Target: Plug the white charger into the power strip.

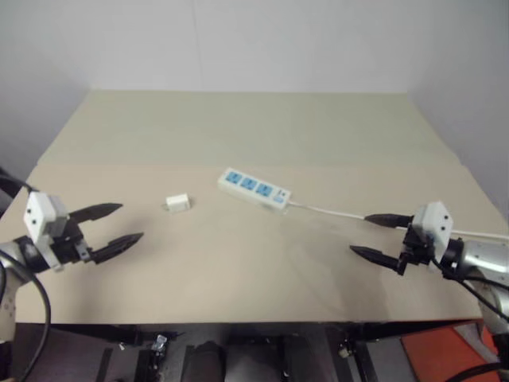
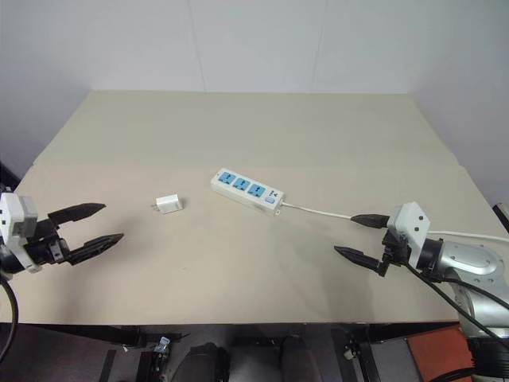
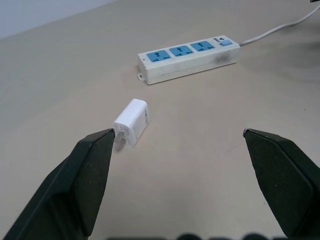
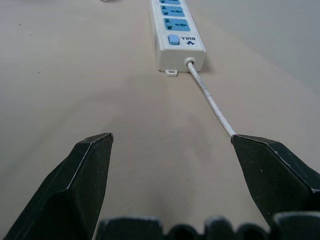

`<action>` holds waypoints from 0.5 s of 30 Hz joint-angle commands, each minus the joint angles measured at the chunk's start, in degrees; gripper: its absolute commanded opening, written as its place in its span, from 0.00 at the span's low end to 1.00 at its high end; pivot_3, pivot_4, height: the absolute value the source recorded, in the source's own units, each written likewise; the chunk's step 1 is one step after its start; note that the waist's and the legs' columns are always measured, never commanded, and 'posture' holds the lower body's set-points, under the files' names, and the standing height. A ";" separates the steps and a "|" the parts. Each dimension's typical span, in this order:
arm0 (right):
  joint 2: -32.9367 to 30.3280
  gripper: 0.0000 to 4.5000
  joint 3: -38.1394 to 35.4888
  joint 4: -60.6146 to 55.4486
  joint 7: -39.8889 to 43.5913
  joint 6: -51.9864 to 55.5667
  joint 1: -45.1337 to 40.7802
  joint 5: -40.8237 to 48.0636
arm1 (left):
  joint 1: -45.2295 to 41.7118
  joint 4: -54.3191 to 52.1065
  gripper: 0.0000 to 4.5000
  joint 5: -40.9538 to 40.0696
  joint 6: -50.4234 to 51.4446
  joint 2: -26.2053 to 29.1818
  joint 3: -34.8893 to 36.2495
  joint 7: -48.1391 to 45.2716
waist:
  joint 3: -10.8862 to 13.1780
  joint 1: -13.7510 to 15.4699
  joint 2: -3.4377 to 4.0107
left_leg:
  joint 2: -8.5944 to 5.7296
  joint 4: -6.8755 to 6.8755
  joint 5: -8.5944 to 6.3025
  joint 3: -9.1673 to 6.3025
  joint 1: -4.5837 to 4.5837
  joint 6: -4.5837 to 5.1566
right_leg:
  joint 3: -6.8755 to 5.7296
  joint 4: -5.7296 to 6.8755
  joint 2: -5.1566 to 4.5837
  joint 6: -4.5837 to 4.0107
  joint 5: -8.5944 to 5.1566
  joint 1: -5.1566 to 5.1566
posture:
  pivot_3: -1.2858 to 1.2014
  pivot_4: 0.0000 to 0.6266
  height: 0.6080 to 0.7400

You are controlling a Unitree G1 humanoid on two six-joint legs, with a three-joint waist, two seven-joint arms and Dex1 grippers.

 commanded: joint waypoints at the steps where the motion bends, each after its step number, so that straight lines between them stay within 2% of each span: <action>1: 0.01 0.99 -1.62 -1.81 -0.53 -1.51 0.32 0.00 | -0.87 -0.07 1.00 -1.03 -0.19 0.58 0.54 0.05 | 0.00 -0.03 0.00 | 0.00 0.00 0.00 0.00 0.00 0.00 | 0.00 0.00 0.00 0.00 0.00 0.00 | 0.52 0.24 1.00; 11: 0.26 0.99 -1.07 -1.70 -0.87 -1.68 -0.13 -0.17 | -1.91 0.15 1.00 -1.17 -0.16 0.37 0.12 0.16 | 0.00 0.01 0.00 | 0.00 0.00 0.00 0.00 0.00 0.00 | 0.00 0.00 0.00 0.00 0.00 0.00 | 0.52 0.24 1.00; 15: 1.81 0.99 2.29 2.42 -0.38 -2.35 -5.16 -2.07 | -3.77 -1.29 1.00 -2.47 1.11 -0.20 -0.90 0.66 | 0.00 -0.13 0.00 | 0.00 0.02 0.00 0.00 0.03 0.00 | 0.01 0.01 0.01 0.00 0.00 0.02 | 0.52 0.24 1.00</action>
